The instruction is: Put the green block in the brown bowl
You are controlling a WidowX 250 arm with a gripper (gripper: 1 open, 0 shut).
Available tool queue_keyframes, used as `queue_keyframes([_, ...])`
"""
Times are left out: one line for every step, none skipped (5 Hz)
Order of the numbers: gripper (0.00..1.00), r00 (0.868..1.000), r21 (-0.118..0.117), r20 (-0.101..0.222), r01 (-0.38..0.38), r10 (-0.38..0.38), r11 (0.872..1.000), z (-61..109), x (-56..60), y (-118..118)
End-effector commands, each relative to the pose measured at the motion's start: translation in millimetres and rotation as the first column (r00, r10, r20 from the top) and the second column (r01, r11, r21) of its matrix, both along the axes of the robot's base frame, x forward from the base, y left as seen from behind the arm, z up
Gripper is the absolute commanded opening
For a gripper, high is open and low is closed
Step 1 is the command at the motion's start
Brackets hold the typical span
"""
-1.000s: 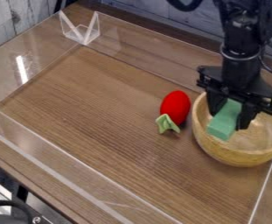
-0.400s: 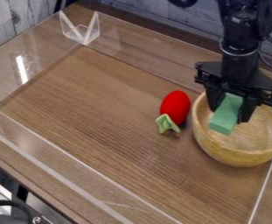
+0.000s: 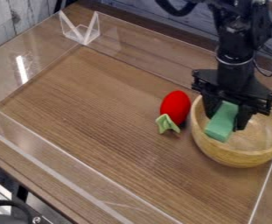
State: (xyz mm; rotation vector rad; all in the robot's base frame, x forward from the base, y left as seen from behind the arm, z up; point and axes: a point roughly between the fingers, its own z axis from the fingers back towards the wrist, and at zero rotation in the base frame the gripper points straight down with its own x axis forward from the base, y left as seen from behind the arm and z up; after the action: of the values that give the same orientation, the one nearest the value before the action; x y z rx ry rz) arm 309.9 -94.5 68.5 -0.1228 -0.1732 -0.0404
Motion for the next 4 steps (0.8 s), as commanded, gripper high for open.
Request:
queue_keyframes([0.0, 0.994, -0.016, 0.103, 0.045, -0.043, 0.999, 30.6, 16.9, 0.3])
queue_keyframes([0.0, 0.985, -0.01, 0.104, 0.141, -0.139, 0.99, 34.7, 9.2, -1.0])
queue_keyframes([0.0, 0.971, -0.006, 0.101, 0.218, -0.216, 0.976, 37.8, 2.2, -1.9])
queue_keyframes([0.0, 0.98, -0.01, 0.088, 0.178, -0.177, 0.984, 41.0, -2.6, 0.8])
